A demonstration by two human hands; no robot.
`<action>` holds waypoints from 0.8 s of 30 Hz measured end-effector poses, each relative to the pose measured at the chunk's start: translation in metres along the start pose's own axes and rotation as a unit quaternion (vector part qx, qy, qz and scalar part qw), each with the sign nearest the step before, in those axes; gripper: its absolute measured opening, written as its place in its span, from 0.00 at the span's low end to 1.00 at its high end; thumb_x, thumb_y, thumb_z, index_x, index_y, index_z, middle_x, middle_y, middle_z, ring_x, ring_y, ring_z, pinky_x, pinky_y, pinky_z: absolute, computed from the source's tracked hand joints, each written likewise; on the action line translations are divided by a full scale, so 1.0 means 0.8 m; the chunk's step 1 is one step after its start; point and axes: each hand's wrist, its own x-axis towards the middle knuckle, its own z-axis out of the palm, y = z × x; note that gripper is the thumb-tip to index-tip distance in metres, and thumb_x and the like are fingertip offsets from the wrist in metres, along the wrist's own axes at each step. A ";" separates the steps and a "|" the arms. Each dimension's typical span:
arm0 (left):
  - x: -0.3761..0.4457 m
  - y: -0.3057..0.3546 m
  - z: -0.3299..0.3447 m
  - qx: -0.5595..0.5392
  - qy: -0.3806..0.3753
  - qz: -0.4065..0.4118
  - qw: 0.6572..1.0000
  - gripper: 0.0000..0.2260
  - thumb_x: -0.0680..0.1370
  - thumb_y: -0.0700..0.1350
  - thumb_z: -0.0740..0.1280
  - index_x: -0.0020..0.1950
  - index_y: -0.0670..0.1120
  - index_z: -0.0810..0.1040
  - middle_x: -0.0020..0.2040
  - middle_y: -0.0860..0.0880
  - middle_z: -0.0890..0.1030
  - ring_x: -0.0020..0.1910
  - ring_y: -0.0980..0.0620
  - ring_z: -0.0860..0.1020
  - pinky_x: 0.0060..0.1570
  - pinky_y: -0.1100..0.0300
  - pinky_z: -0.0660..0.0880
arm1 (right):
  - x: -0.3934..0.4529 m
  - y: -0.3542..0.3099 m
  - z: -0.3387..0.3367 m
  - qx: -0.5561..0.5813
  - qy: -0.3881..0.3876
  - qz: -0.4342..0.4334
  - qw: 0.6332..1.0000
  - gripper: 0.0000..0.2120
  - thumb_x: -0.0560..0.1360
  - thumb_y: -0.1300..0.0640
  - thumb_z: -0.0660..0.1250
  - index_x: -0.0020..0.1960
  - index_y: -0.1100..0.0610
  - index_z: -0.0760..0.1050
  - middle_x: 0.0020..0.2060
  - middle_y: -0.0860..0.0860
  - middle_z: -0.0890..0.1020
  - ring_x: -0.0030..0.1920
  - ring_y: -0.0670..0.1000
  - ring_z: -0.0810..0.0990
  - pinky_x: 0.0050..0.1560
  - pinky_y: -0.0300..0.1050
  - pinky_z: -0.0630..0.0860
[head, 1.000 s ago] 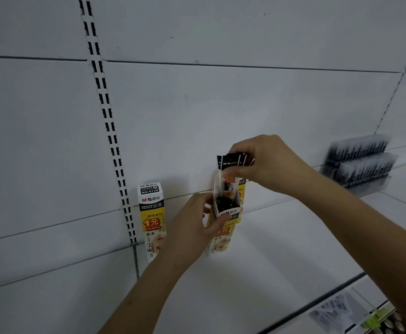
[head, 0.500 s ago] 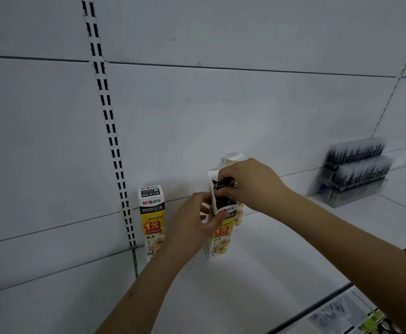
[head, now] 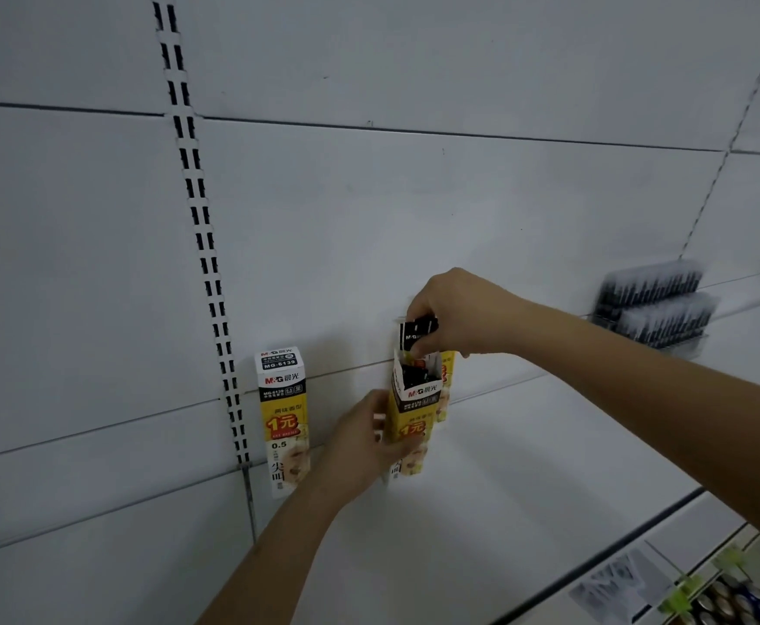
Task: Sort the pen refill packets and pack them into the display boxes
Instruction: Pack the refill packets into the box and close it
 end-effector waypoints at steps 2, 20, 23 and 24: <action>0.002 -0.022 0.005 -0.026 -0.005 -0.013 1.000 0.18 0.72 0.49 0.76 0.58 0.55 0.73 0.55 0.58 0.81 0.55 0.57 0.80 0.52 0.64 0.78 | 0.000 0.002 0.003 0.004 -0.002 0.001 1.000 0.09 0.71 0.48 0.74 0.48 0.53 0.83 0.39 0.48 0.84 0.21 0.40 0.74 0.25 0.35 0.70; 0.012 -0.062 0.029 -0.145 -0.037 -0.031 0.988 0.19 0.73 0.46 0.76 0.61 0.52 0.74 0.55 0.55 0.83 0.55 0.56 0.82 0.52 0.58 0.80 | 0.022 0.009 0.015 0.000 -0.104 0.006 0.995 0.07 0.76 0.57 0.68 0.48 0.56 0.84 0.37 0.51 0.85 0.18 0.39 0.74 0.22 0.31 0.69; 0.013 -0.064 0.029 -0.144 -0.030 -0.026 0.989 0.19 0.73 0.45 0.76 0.60 0.52 0.74 0.55 0.54 0.84 0.53 0.56 0.82 0.49 0.61 0.80 | 0.026 0.005 0.021 -0.016 -0.092 0.004 0.996 0.07 0.75 0.57 0.68 0.47 0.55 0.85 0.37 0.52 0.85 0.18 0.38 0.73 0.23 0.33 0.71; 0.014 -0.065 0.029 -0.144 -0.029 -0.025 0.989 0.19 0.73 0.46 0.76 0.60 0.52 0.74 0.55 0.54 0.84 0.53 0.56 0.82 0.49 0.60 0.80 | 0.026 0.003 0.022 -0.011 -0.092 0.001 0.996 0.07 0.76 0.57 0.67 0.47 0.55 0.85 0.36 0.52 0.85 0.18 0.37 0.73 0.22 0.32 0.71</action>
